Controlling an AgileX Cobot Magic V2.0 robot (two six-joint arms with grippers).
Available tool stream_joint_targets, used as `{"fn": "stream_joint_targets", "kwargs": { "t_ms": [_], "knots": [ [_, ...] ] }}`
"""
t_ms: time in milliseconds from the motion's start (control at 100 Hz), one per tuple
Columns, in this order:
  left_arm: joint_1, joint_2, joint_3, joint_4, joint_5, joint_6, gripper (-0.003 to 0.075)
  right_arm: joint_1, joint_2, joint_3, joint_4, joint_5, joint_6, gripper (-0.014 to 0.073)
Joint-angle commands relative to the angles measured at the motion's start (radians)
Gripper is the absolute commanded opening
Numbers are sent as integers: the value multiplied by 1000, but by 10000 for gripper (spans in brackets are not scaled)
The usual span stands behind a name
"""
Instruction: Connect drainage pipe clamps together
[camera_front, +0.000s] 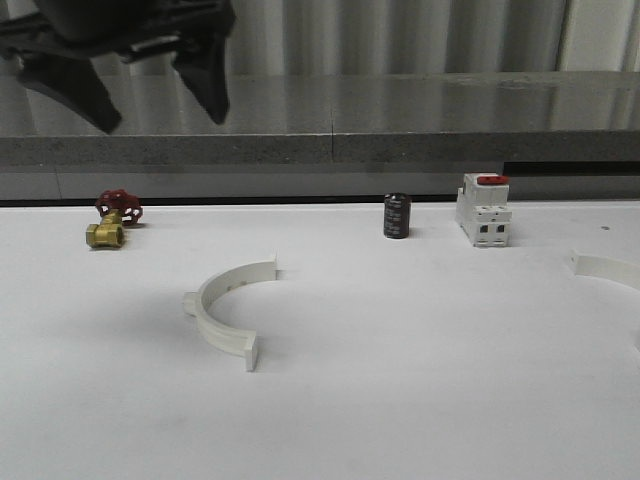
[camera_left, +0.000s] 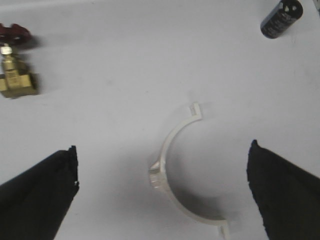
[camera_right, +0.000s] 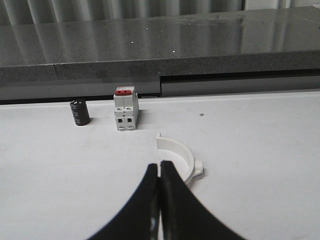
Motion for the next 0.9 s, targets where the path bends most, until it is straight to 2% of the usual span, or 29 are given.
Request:
{"fn": "stream_joint_targets", "kwargs": {
  "t_ms": [0, 220, 390, 700, 890],
  "knots": [
    [52, -131, 31, 15, -51, 10, 658, 0, -15, -17, -4, -80, -3, -69],
    [174, -370, 234, 15, -88, 38, 658, 0, -15, -17, -4, -80, -3, -69],
    [225, -587, 409, 15, -150, 45, 658, 0, -15, -17, -4, -80, -3, -69],
    [230, -978, 645, 21, -184, 45, 658, 0, -15, -17, -4, -80, -3, -69],
    [230, -1135, 735, 21, -184, 45, 658, 0, -15, -17, -4, -80, -3, -69]
  ]
}}
